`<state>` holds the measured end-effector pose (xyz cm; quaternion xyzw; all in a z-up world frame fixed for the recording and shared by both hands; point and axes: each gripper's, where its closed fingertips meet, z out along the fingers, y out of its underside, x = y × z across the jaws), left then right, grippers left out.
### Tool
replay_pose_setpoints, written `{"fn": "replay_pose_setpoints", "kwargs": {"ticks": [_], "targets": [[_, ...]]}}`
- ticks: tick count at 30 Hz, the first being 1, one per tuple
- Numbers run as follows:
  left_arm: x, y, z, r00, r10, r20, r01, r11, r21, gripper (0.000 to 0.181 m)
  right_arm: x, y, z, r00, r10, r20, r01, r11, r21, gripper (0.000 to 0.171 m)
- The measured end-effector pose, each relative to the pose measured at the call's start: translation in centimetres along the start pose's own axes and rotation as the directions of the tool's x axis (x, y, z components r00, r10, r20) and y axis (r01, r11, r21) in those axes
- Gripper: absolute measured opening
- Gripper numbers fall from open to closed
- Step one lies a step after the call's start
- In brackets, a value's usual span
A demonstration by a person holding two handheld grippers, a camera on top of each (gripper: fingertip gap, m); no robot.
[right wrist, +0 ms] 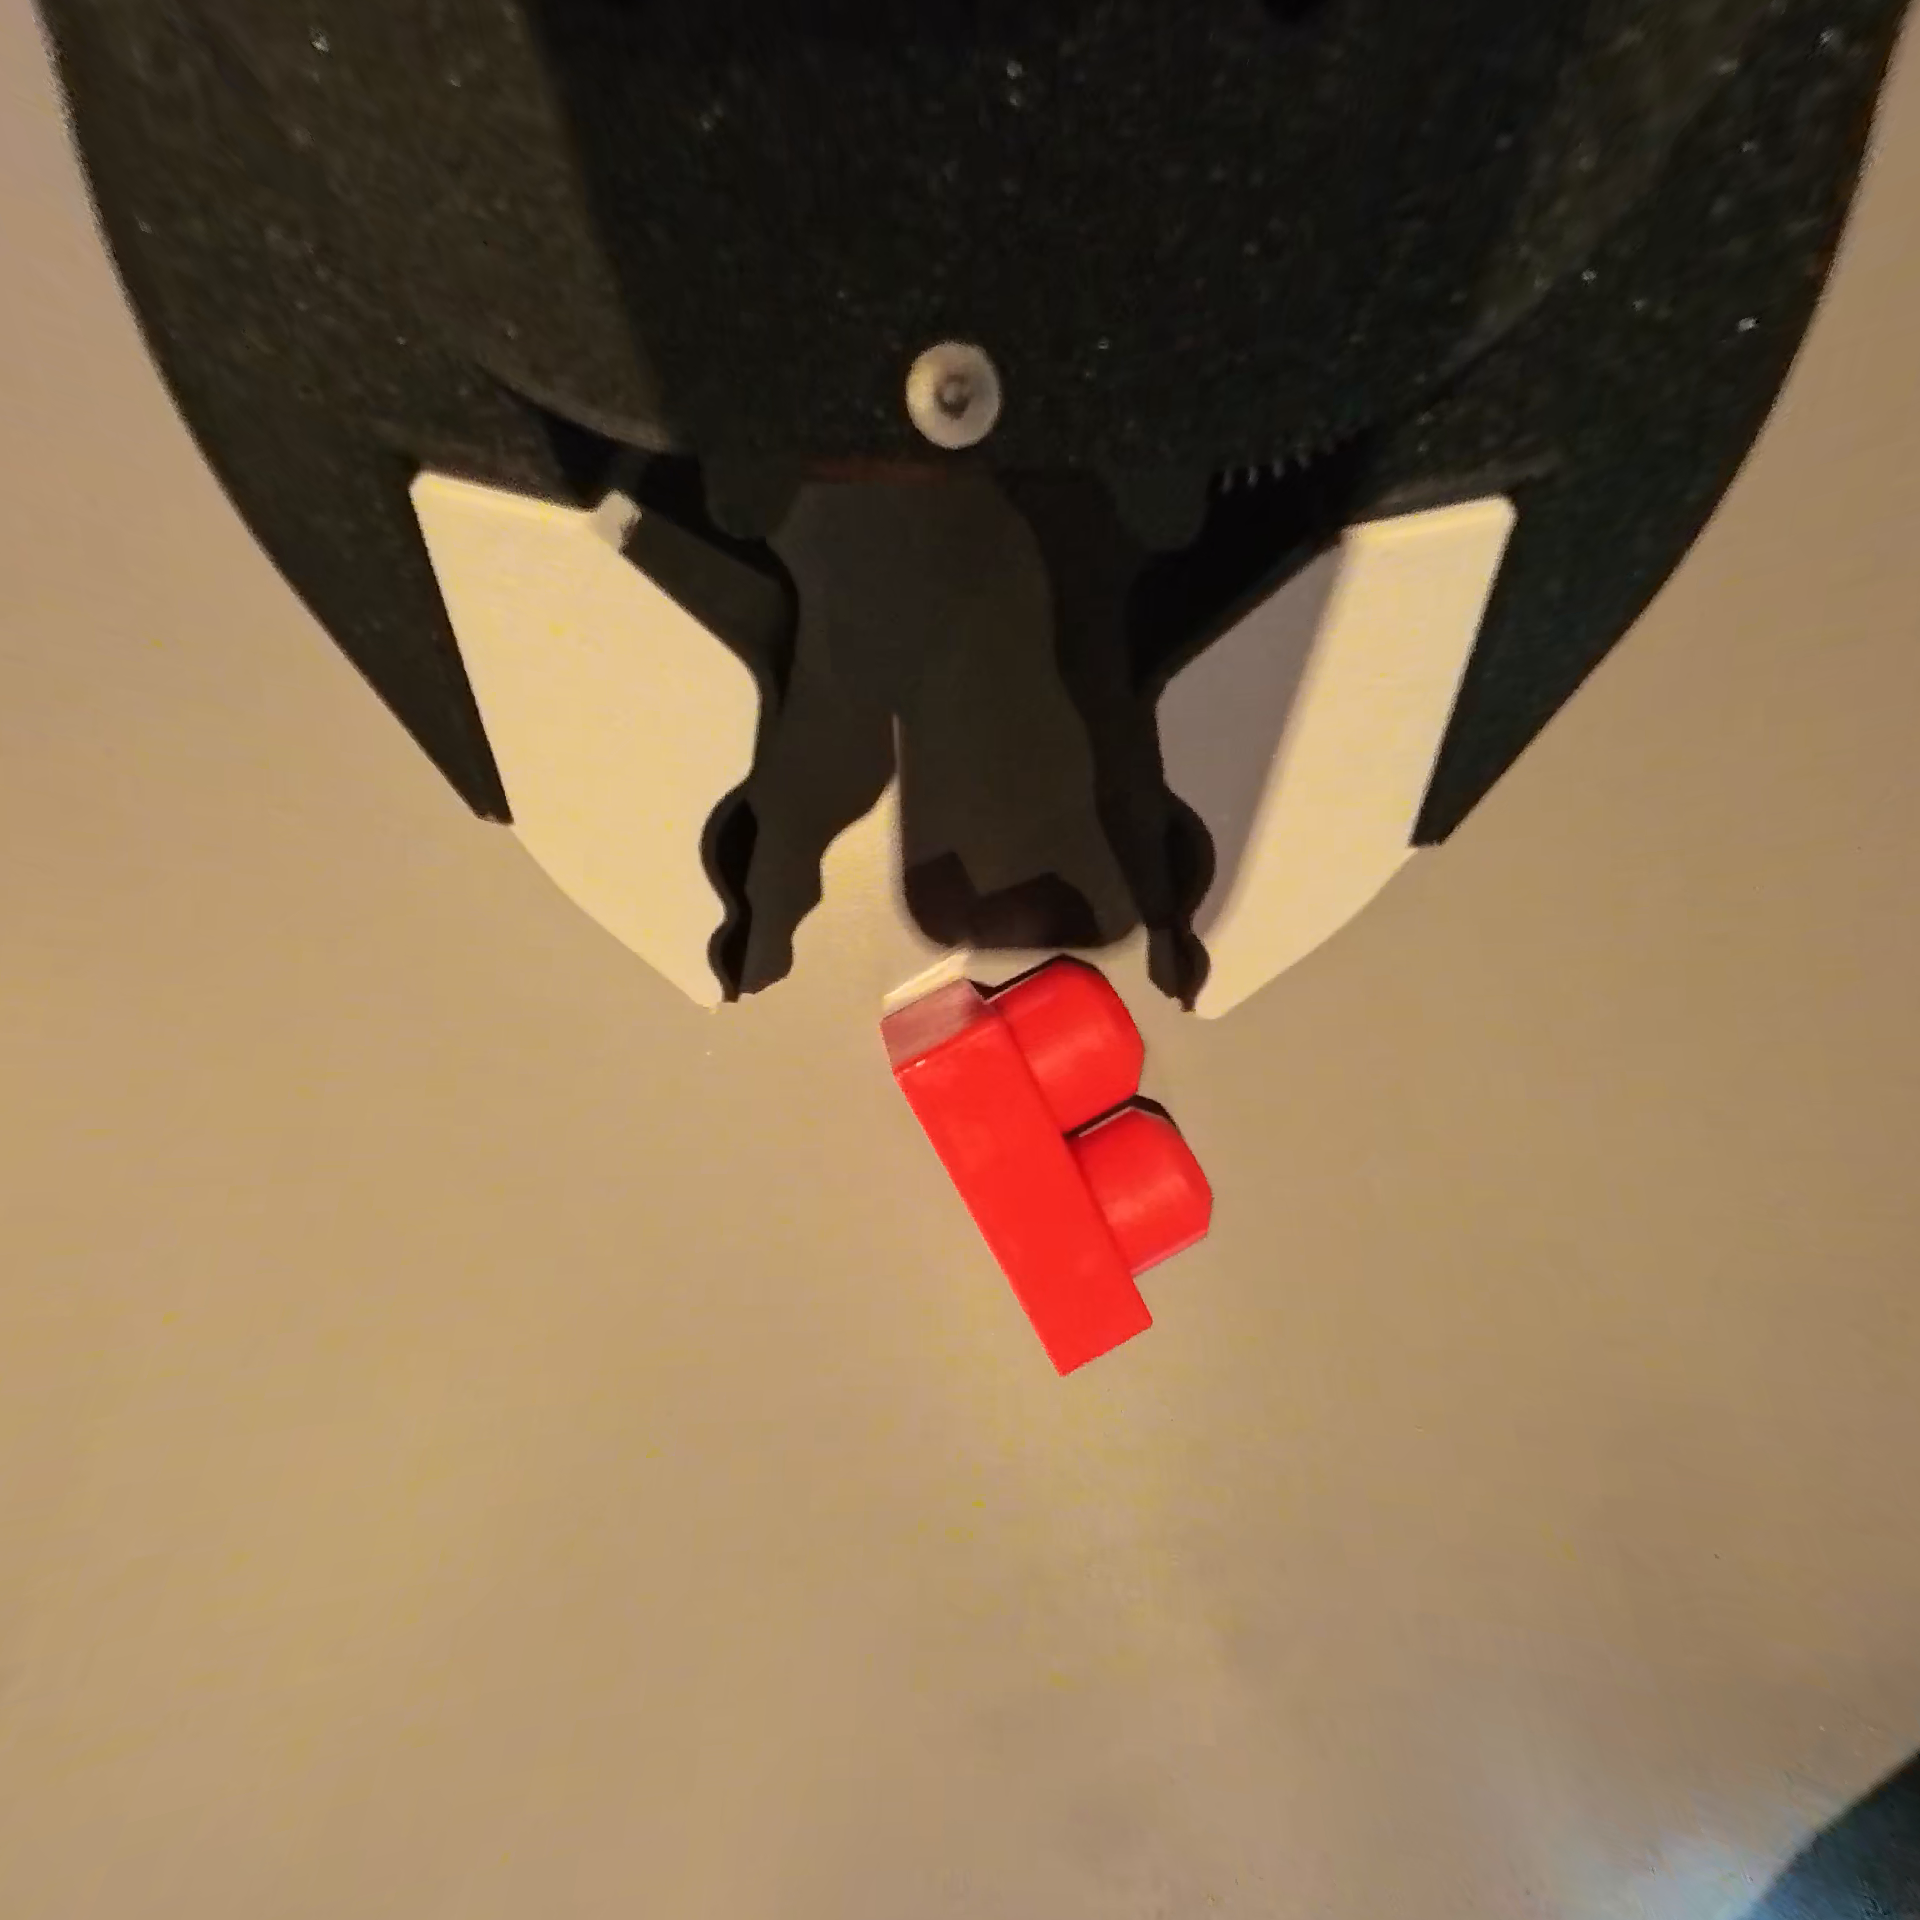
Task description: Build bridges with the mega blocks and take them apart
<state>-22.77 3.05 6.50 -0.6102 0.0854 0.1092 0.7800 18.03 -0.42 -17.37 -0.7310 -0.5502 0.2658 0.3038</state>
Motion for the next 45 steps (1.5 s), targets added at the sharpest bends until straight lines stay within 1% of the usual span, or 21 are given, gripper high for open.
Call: {"fn": "replay_pose_setpoints", "kwargs": {"ticks": [2, 4, 6, 7, 9, 10, 11, 14, 15, 16, 17, 18, 21, 24, 29, 31, 35, 38, 41, 43, 45], "targets": [[-6.3, 3.4, -1.6, 0.988, -0.038, 0.148, 0.055, 0.991, -0.118, 0.044, 0.0, -0.1, -0.1, 1.0, 0.008, 0.005, -0.008, 1.0, 0.009, 0.078], [-10.8, 8.0, -2.8, 0.969, -0.071, 0.235, 0.14, 0.947, -0.29, 0.044, 0.1, -0.1, -0.2, 1.0, 0.021, 0.007, -0.021, 1.0, 0.017, 0.077], [-13.5, 12.3, -3.8, 0.953, -0.087, 0.291, 0.215, 0.871, -0.441, 0.044, 0.1, -0.2, -0.2, 1.0, 0.027, 0.012, -0.027, 0.999, 0.018, 0.077], [-14.3, 14.4, -4.3, 0.945, -0.082, 0.316, 0.244, 0.82, -0.518, 0.044, 0.1, -0.1, -0.2, 1.0, 0.026, 0.015, -0.026, 1.0, 0.015, 0.077], [-15.4, 18.2, -5.6, 0.927, -0.067, 0.369, 0.31, 0.692, -0.652, 0.048, 0.0, 0.0, -0.1, 1.0, 0.022, 0.018, -0.022, 1.0, 0.007, 0.077], [-15.9, 19.5, -6.1, 0.914, -0.068, 0.399, 0.346, 0.643, -0.684, 0.053, 0.0, 0.0, -0.1, 1.0, 0.019, 0.018, -0.019, 1.0, 0.004, 0.077], [-16.2, 20.5, -6.3, 0.903, -0.082, 0.423, 0.379, 0.616, -0.691, 0.057, -0.1, 0.0, 0.0, 1.0, 0.014, 0.018, -0.014, 1.0, 0.0, 0.077], [-16.6, 23.0, -6.7, 0.874, -0.127, 0.469, 0.455, 0.55, -0.7, 0.067, -0.3, 0.2, 0.1, 1.0, -0.003, 0.019, 0.003, 1.0, -0.012, 0.076], [-16.8, 23.9, -6.9, 0.87, -0.126, 0.477, 0.467, 0.526, -0.711, 0.067, -0.3, 0.2, 0.1, 1.0, -0.008, 0.019, 0.008, 1.0, -0.014, 0.076], [-17.1, 24.6, -7.1, 0.859, -0.126, 0.496, 0.485, 0.51, -0.711, 0.076, -0.4, 0.2, 0.1, 1.0, -0.011, 0.018, 0.011, 1.0, -0.016, 0.076], [-17.7, 25.0, -7.3, 0.847, -0.118, 0.518, 0.5, 0.509, -0.701, 0.082, -0.4, 0.2, 0.1, 1.0, -0.014, 0.017, 0.014, 1.0, -0.018, 0.076], [-18.1, 25.1, -7.4, 0.843, -0.109, 0.527, 0.5, 0.519, -0.693, 0.081, -0.4, 0.3, 0.1, 1.0, -0.017, 0.017, 0.018, 1.0, -0.019, 0.076], [-18.4, 24.5, -7.3, 0.845, -0.111, 0.522, 0.491, 0.546, -0.678, 0.063, -0.5, 0.3, 0.1, 1.0, -0.021, 0.015, 0.022, 1.0, -0.02, 0.076], [-17.7, 23.8, -7.2, 0.858, -0.144, 0.493, 0.485, 0.545, -0.684, 0.041, -0.5, 0.3, 0.1, 1.0, -0.021, 0.015, 0.021, 1.0, -0.023, 0.076], [-17.6, 23.8, -7.3, 0.854, -0.175, 0.491, 0.5, 0.539, -0.678, 0.044, -0.5, 0.4, 0.2, 1.0, -0.025, 0.014, 0.026, 0.999, -0.029, 0.076], [-17.8, 24.0, -7.5, 0.845, -0.179, 0.504, 0.515, 0.527, -0.676, 0.06, -0.5, 0.4, 0.2, 1.0, -0.025, 0.014, 0.026, 0.999, -0.029, 0.076], [-17.5, 24.4, -7.6, 0.833, -0.235, 0.5, 0.544, 0.51, -0.667, 0.076, -0.6, 0.4, 0.2, 0.999, -0.027, 0.019, 0.028, 0.999, -0.03, 0.076], [-17.7, 24.2, -7.6, 0.845, -0.218, 0.488, 0.523, 0.527, -0.67, 0.08, -0.6, 0.5, 0.2, 0.999, -0.032, 0.02, 0.033, 0.999, -0.036, 0.076], [-17.6, 24.2, -7.5, 0.847, -0.231, 0.479, 0.524, 0.522, -0.673, 0.082, -0.7, 0.5, 0.3, 0.999, -0.038, 0.021, 0.039, 0.998, -0.04, 0.076], [-17.4, 24.2, -7.4, 0.852, -0.243, 0.464, 0.518, 0.515, -0.683, 0.076, -0.7, 0.5, 0.3, 0.999, -0.039, 0.02, 0.04, 0.998, -0.041, 0.076], [-17.2, 24.3, -7.3, 0.868, -0.22, 0.445, 0.493, 0.478, -0.727, 0.067, -0.7, 0.5, 0.3, 0.999, -0.037, 0.022, 0.038, 0.999, -0.04, 0.075]]}}
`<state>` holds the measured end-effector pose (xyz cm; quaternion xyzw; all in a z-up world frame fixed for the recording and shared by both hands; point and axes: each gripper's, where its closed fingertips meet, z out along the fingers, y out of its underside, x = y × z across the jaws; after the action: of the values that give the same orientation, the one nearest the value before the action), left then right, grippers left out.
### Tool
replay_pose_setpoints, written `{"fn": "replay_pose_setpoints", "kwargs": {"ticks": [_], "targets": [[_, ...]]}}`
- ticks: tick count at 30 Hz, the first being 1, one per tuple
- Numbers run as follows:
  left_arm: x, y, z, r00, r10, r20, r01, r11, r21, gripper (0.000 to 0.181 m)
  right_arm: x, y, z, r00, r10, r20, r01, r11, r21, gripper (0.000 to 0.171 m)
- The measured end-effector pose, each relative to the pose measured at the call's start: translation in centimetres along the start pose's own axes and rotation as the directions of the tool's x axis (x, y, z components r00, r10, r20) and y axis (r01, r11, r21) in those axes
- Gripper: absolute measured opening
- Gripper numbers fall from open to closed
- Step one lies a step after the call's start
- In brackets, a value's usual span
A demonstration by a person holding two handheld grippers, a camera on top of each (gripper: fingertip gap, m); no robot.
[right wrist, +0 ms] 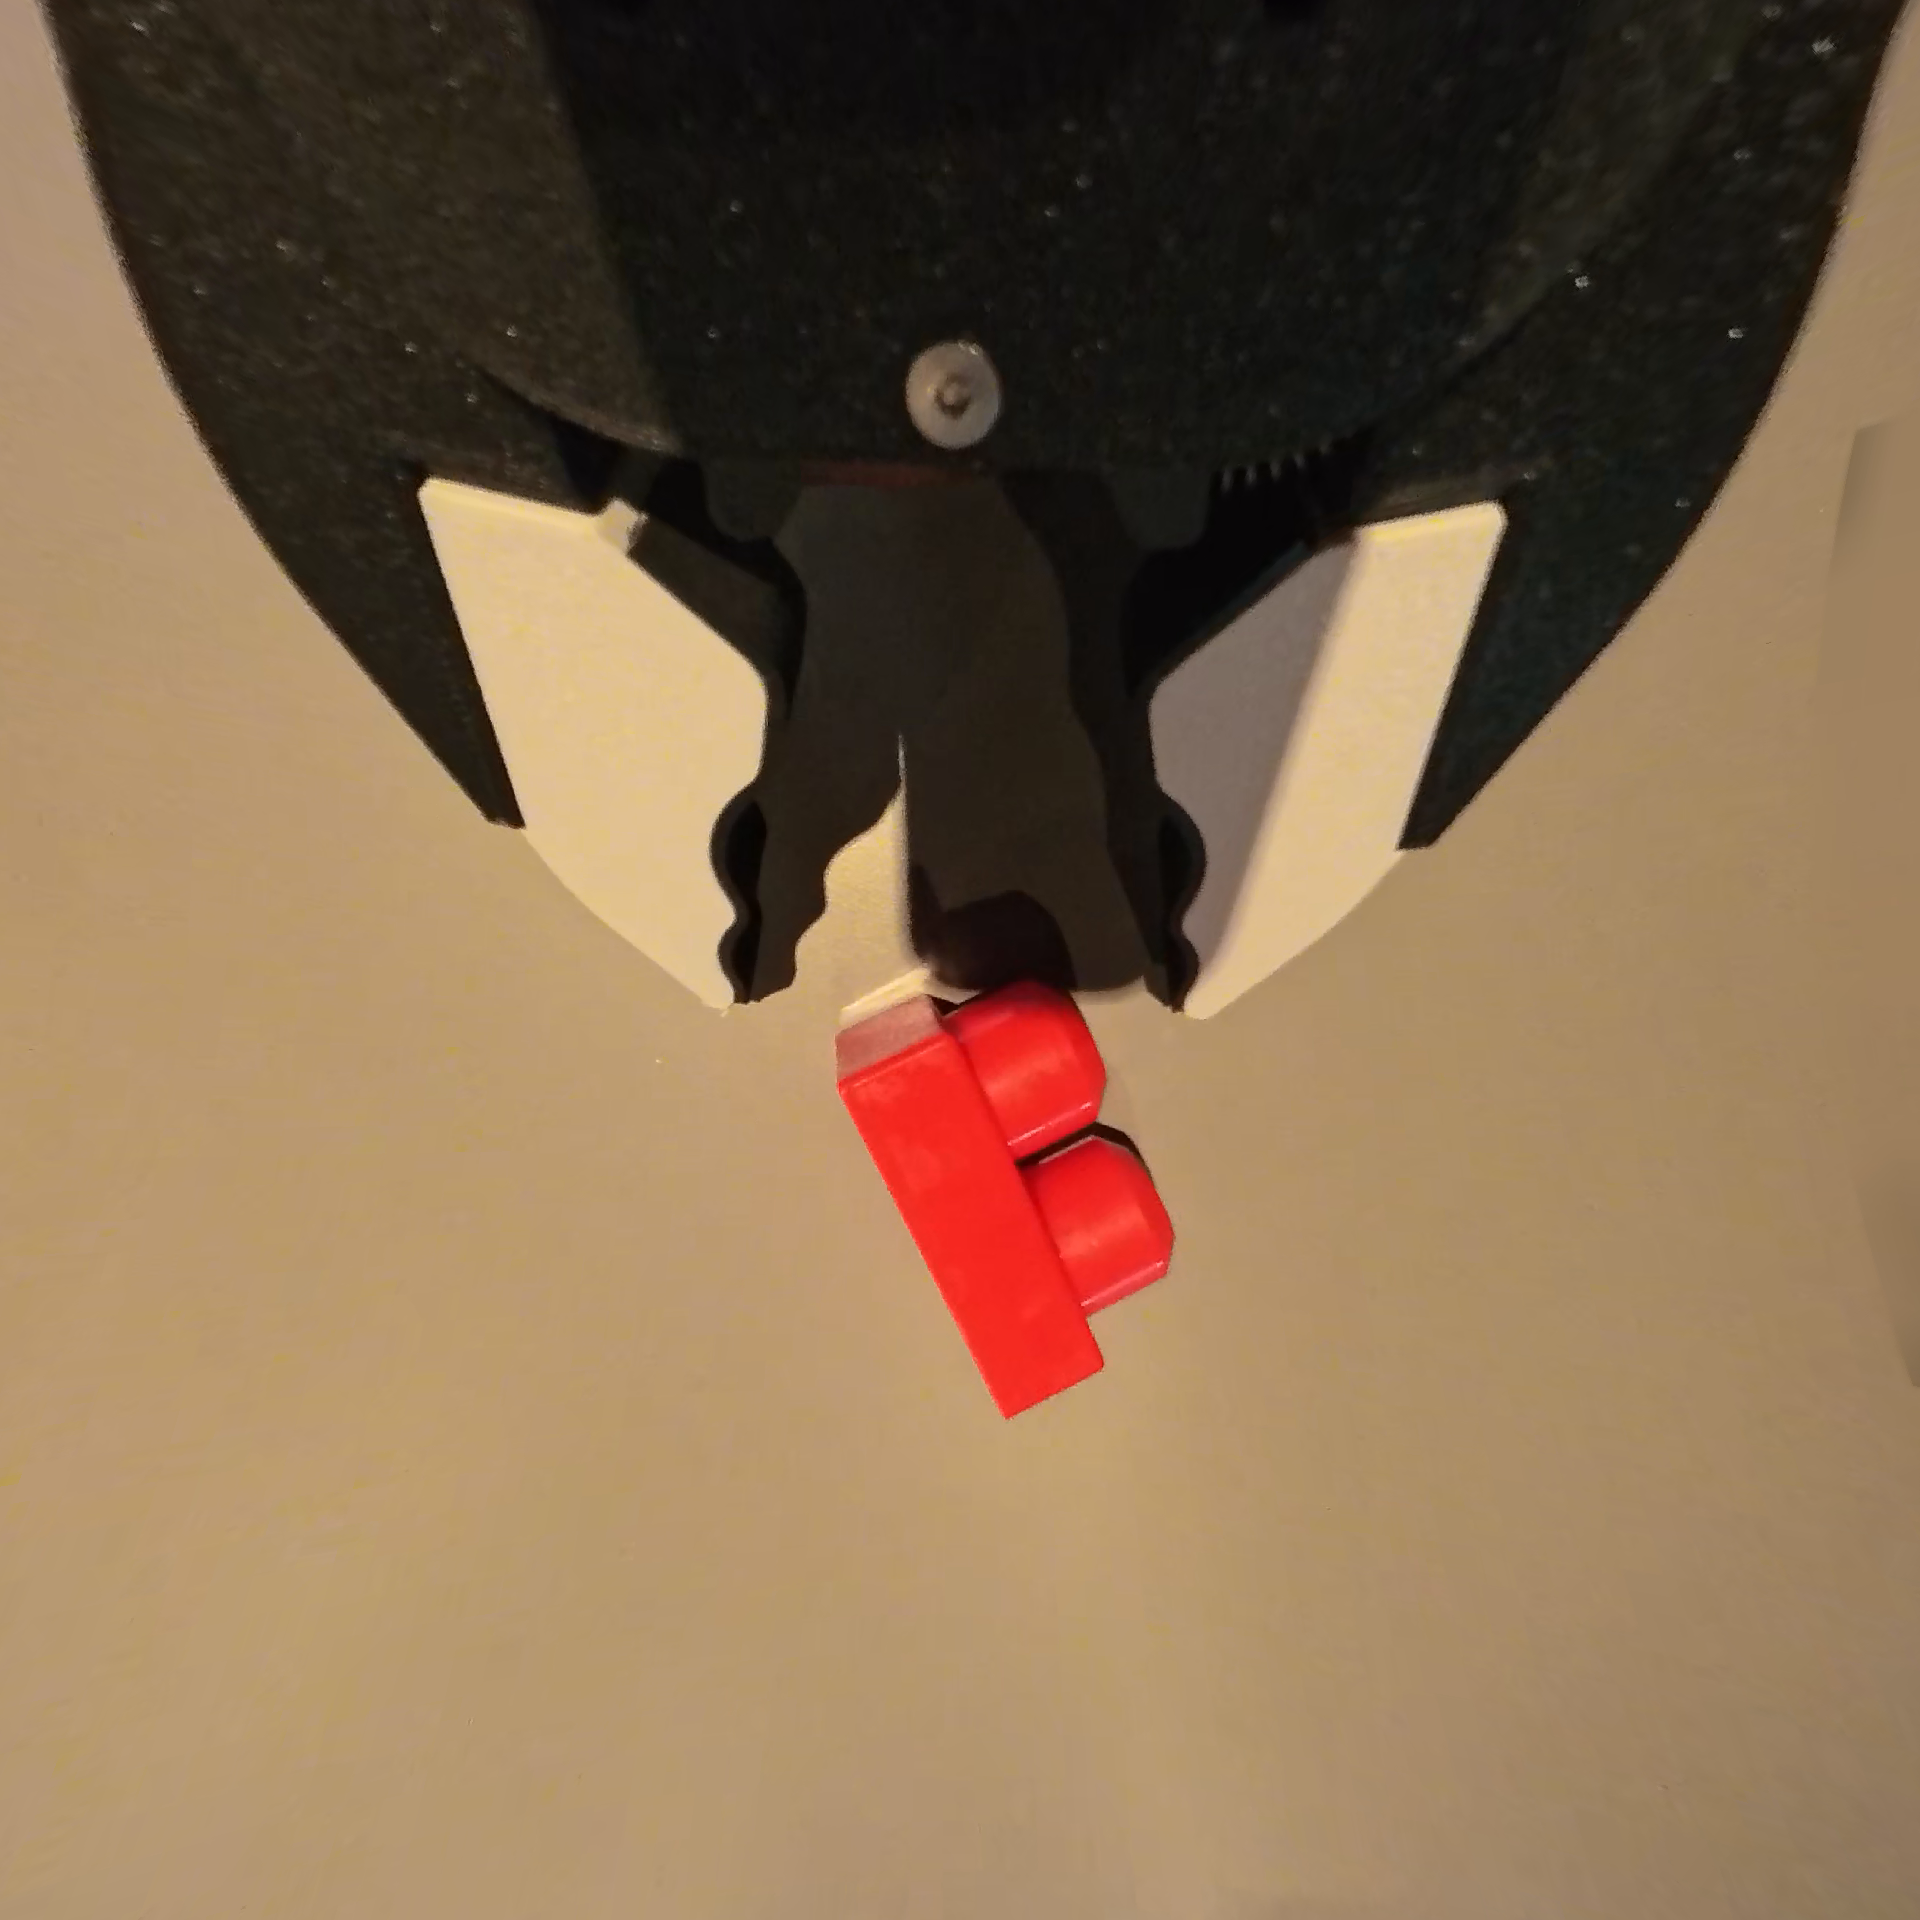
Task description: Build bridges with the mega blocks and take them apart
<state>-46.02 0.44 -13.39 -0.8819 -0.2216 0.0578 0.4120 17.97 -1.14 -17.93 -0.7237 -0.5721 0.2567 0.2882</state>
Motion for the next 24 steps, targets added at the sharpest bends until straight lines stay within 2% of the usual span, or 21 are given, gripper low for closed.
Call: {"fn": "replay_pose_setpoints", "kwargs": {"ticks": [4, 8, 10, 13, 15, 17, 19, 22, 24], "targets": [[0.4, 0.9, 0.1, 1.0, 0.021, -0.01, -0.023, 0.988, -0.15, 0.055, 0.1, -0.1, 0.0, 1.0, 0.01, 0.002, -0.01, 1.0, 0.006, 0.075], [0.5, 1.0, -0.1, 0.999, 0.036, -0.031, -0.041, 0.984, -0.172, 0.038, 0.1, 0.0, 0.0, 1.0, 0.011, 0.002, -0.011, 1.0, 0.002, 0.075], [0.4, 0.5, -0.2, 0.999, 0.035, -0.035, -0.039, 0.993, -0.108, 0.038, 0.1, 0.0, 0.1, 1.0, 0.008, 0.002, -0.008, 1.0, -0.002, 0.075], [1.3, -2.3, -2.2, 0.995, 0.069, -0.074, -0.061, 0.992, 0.11, 0.037, 0.0, 0.0, 0.1, 1.0, 0.002, -0.002, -0.002, 1.0, -0.003, 0.075], [4.8, -4.8, -5.1, 0.966, 0.12, -0.229, -0.045, 0.95, 0.309, 0.037, 0.1, 0.0, 0.1, 1.0, 0.003, -0.003, -0.003, 1.0, 0.002, 0.075], [11.1, -6.4, -8.7, 0.851, 0.265, -0.454, -0.022, 0.881, 0.472, 0.037, 0.1, -0.1, 0.0, 1.0, 0.009, -0.001, -0.009, 1.0, 0.008, 0.074], [18.7, -5.7, -12.2, 0.612, 0.453, -0.649, -0.028, 0.832, 0.554, 0.037, 0.2, -0.2, 0.0, 1.0, 0.014, 0.002, -0.014, 1.0, 0.014, 0.074], [29.5, -1.2, -16.5, 0.201, 0.65, -0.733, -0.122, 0.759, 0.639, 0.037, 0.2, -0.2, -0.2, 1.0, 0.015, 0.004, -0.015, 1.0, 0.023, 0.074], [35.6, 3.4, -17.8, -0.019, 0.644, -0.765, -0.207, 0.745, 0.633, 0.037, 0.1, -0.3, -0.2, 1.0, 0.013, 0.005, -0.013, 1.0, 0.028, 0.074]]}}
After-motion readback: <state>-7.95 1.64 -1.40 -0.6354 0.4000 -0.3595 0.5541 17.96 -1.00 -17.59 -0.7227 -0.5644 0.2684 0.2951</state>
